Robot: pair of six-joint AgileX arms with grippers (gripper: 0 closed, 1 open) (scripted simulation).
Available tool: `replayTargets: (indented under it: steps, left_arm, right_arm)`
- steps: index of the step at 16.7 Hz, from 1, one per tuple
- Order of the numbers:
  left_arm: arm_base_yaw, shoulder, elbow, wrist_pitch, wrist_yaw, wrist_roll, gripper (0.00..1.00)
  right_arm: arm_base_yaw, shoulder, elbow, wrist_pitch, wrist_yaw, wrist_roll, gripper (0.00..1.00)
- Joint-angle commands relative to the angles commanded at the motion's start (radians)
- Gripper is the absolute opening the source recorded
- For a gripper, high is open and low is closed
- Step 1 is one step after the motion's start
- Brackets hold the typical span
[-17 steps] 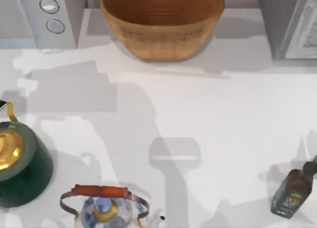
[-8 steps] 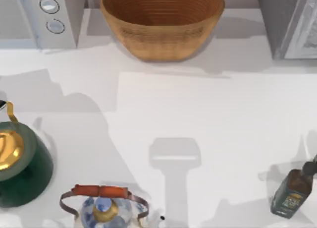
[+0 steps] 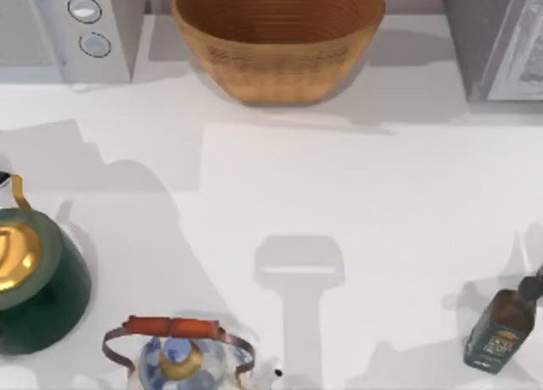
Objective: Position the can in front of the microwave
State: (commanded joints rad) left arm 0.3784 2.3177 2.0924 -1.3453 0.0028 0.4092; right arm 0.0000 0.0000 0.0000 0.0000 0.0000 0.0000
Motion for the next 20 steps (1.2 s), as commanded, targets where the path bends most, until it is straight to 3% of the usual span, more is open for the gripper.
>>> replayTargets:
  steps: [2,15,20]
  left_arm:
    - [0.0,0.0,0.0,0.0,0.0,0.0,0.0]
    - [0.0,0.0,0.0,0.0,0.0,0.0,0.98]
    - [0.0,0.0,0.0,0.0,0.0,0.0,1.0]
  right_arm:
    - [0.0,0.0,0.0,0.0,0.0,0.0,1.0]
    - [0.0,0.0,0.0,0.0,0.0,0.0,1.0]
    - [0.0,0.0,0.0,0.0,0.0,0.0,1.0]
